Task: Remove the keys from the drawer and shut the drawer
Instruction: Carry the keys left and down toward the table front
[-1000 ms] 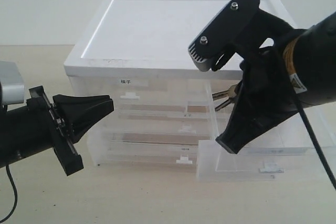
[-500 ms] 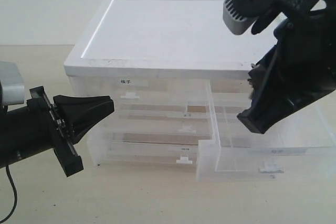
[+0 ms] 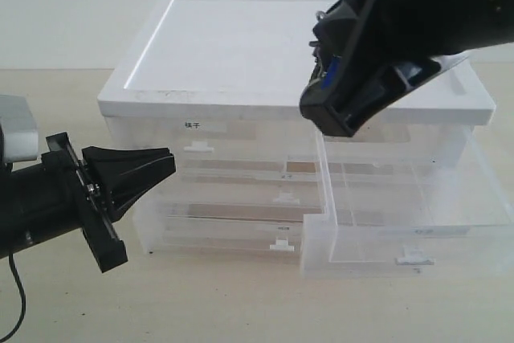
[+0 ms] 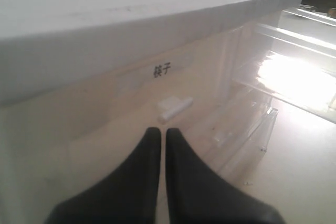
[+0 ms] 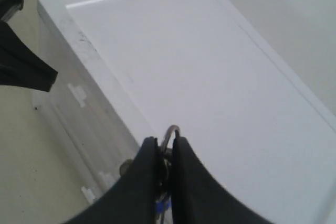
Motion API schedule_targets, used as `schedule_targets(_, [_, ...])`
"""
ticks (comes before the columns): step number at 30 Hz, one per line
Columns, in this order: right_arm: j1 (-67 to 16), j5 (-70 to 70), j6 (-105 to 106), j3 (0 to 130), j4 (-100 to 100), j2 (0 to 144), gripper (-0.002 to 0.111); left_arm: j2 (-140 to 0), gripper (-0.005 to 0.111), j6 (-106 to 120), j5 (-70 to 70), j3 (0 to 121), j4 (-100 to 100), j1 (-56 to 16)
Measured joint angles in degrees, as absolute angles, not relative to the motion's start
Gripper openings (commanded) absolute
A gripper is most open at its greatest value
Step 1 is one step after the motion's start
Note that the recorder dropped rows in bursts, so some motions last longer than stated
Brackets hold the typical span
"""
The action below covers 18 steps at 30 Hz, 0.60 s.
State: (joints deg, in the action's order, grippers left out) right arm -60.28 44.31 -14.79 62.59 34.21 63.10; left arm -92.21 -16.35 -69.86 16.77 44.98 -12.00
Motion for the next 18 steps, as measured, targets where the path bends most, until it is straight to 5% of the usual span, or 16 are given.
schedule_targets(18, [-60.5, 37.1, -14.8, 62.6, 31.2, 78.5, 0.0, -74.4, 0.005, -15.7, -69.7, 10.0, 35.9, -12.0])
